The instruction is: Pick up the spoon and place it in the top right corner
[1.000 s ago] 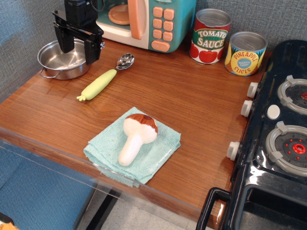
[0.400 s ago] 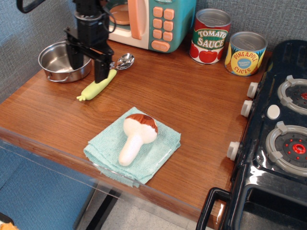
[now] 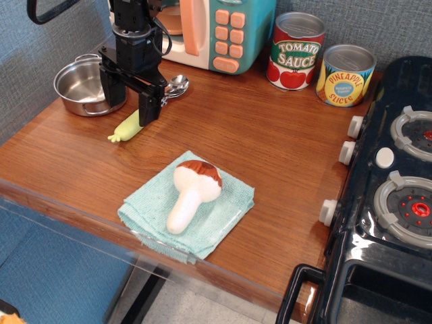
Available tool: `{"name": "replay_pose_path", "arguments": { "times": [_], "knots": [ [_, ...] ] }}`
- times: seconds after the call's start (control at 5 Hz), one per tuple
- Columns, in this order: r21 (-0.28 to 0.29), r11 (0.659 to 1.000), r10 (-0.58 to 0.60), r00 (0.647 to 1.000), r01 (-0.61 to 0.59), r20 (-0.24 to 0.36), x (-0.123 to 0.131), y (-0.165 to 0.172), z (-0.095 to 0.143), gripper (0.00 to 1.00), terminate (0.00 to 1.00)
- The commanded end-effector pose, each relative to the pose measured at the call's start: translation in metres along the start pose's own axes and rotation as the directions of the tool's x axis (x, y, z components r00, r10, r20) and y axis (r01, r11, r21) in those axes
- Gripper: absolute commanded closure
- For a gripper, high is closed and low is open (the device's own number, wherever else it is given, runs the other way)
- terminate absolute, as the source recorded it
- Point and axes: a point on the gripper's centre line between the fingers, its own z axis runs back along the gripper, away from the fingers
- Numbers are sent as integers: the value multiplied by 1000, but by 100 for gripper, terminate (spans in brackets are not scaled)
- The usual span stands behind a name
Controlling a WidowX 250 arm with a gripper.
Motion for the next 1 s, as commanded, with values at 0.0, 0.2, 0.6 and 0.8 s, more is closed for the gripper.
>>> {"name": "replay_pose_path", "arguments": {
  "times": [0.0,0.2,0.6,0.8],
  "knots": [
    [11,1000,25,1000,-25,0,8,6,3,0,0],
    [8,1000,30,999,-30,-19,13,7,-8,0,0],
    [-36,999,37,999,-37,-4,13,12,-16,100,0],
    [-43,999,30,999,-29,25,11,11,-9,100,0]
  ]
}}
